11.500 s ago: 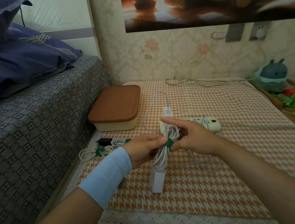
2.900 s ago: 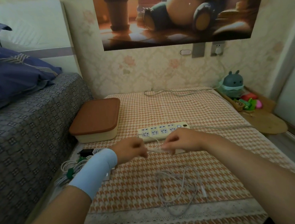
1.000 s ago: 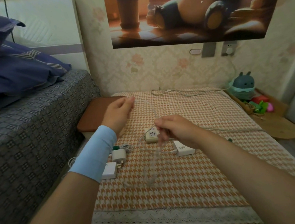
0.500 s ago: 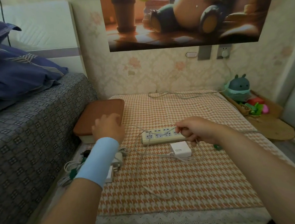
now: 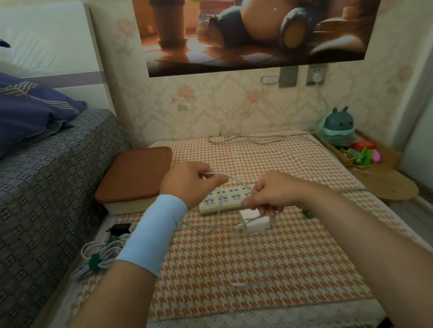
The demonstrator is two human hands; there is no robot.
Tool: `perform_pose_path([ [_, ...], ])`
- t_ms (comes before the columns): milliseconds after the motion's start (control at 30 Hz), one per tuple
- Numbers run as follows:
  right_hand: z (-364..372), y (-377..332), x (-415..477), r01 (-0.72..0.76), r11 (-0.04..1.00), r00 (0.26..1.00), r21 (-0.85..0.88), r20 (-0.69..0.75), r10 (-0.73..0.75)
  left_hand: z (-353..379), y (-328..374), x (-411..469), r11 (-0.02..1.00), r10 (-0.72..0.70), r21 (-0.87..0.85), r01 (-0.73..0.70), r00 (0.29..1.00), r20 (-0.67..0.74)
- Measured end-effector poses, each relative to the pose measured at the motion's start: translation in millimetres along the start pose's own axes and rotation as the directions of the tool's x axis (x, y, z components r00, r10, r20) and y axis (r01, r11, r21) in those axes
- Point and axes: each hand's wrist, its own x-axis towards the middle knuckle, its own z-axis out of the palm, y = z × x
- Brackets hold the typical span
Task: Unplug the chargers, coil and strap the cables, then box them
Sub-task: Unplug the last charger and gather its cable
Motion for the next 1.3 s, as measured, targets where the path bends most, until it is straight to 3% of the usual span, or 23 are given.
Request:
perform_pose_path([
  [67, -4, 6, 1, -0.022, 1.0, 1.0, 0.016, -0.005, 0.022, -2, -5, -1, 1.0, -0.017, -0.024, 0.014, 0.994, -0.109],
  [167, -11, 20, 5, -0.035, 0.999, 0.999, -0.027, -0.033, 0.034, -11, -19, 1, 0.966, -0.164, -0.246, 0.078, 0.921, -0.353],
  [267, -12, 37, 8, -0.081, 0.996, 0.995, -0.04, -0.058, 0.078, -19, -44, 7, 0.883, -0.376, -0.417, 0.213, 0.855, -0.358],
  [367, -10, 38, 10, -0.052, 0.999, 0.988, 0.011, -0.142, 0.053, -8, -62, 2, 0.875, -0.469, -0.25, 0.414, 0.853, -0.228],
  [433, -5, 30, 11, 0.0, 1.0, 0.987, 0.007, -0.16, 0.001, -3, -62, 0, 0.857, -0.49, 0.077, 0.509, 0.852, -0.184],
  [500, 2, 21, 13, 0.043, 0.998, 0.989, -0.038, -0.139, -0.048, -2, -53, 0, 0.835, -0.416, 0.322, 0.447, 0.895, -0.164],
  [567, 9, 12, 15, 0.069, 0.994, 0.99, -0.086, -0.114, -0.079, 0, -33, 1, 0.915, -0.178, 0.337, 0.223, 0.971, -0.159],
  [600, 12, 7, 16, 0.082, 0.99, 0.99, -0.117, -0.107, -0.095, 2, -18, -2, 0.955, -0.046, 0.287, 0.078, 0.992, -0.118],
  [667, 18, 0, 17, 0.122, 0.978, 0.984, -0.168, -0.109, -0.142, 11, 6, -10, 0.993, 0.118, -0.008, -0.118, 0.992, 0.053],
  [700, 19, -3, 17, 0.146, 0.976, 0.98, -0.159, -0.11, -0.165, 16, 14, -13, 0.977, 0.168, -0.157, -0.145, 0.976, 0.14],
  [767, 22, -5, 17, 0.198, 0.972, 0.972, -0.129, -0.105, -0.212, 25, 20, -16, 0.963, 0.158, -0.25, -0.099, 0.961, 0.226],
  [867, 23, -1, 16, 0.24, 0.955, 0.957, -0.173, -0.124, -0.263, 19, 17, -13, 0.998, 0.056, -0.051, -0.044, 0.966, 0.251],
  [967, 14, 8, 17, 0.222, 0.961, 0.936, -0.165, -0.239, -0.258, 5, 6, -7, 0.992, 0.031, 0.117, -0.056, 0.978, 0.206],
  [1100, 7, 19, 15, 0.158, 0.969, 0.943, -0.189, -0.261, -0.205, -2, -7, -3, 1.0, -0.008, -0.011, 0.009, 0.992, 0.122],
  [1200, 6, 28, 15, 0.078, 0.997, 0.969, -0.015, -0.233, -0.08, -6, -19, 0, 0.986, -0.142, -0.1, 0.132, 0.986, -0.094],
  [1300, 9, 36, 17, 0.031, 0.993, 0.988, 0.111, -0.155, -0.014, -7, -33, 0, 0.953, -0.288, -0.167, 0.252, 0.922, -0.259],
])
